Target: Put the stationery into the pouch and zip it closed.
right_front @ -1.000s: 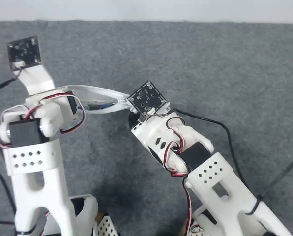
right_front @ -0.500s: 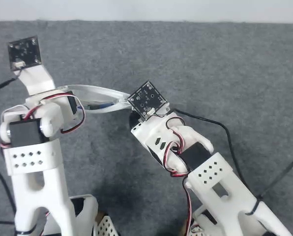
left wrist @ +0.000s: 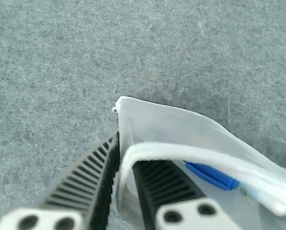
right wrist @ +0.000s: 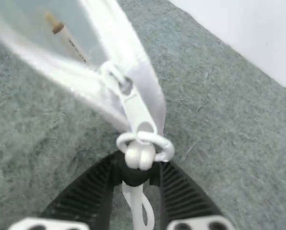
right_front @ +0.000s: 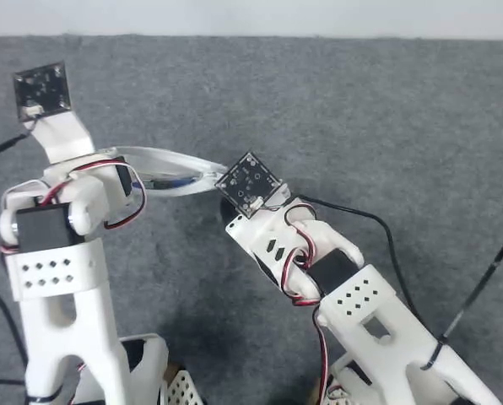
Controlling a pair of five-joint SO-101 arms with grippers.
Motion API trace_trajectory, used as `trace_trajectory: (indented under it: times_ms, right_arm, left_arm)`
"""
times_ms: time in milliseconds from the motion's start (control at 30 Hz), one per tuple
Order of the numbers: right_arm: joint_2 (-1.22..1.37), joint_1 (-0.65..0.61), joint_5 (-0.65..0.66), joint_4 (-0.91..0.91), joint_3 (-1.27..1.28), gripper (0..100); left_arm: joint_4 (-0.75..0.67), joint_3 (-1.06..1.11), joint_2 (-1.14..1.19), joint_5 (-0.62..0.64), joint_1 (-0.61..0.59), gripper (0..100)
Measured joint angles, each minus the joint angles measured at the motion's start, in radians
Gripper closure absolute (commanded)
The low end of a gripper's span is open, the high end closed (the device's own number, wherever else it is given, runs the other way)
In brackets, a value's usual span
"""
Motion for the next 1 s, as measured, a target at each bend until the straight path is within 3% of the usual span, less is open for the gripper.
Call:
trace_trajectory:
  times_ms: [233,433,633,1000]
  right_arm:
    - [-0.011,0.0,0.002,0.0,0.002,99.0]
    - [-0.164,-0.003,0.005,0.0,0.075,85.5]
    - [-0.276,-0.002,0.005,0.0,0.126,89.4]
    - [-0.288,-0.003,0.005,-0.094,0.195,87.6]
  left_arm:
    - [0.0,0.0,0.0,0.0,0.0,99]
    - [0.0,0.0,0.0,0.0,0.0,99]
    - [0.0,0.0,0.0,0.0,0.0,99]
    - [0.0,0.0,0.0,0.0,0.0,99]
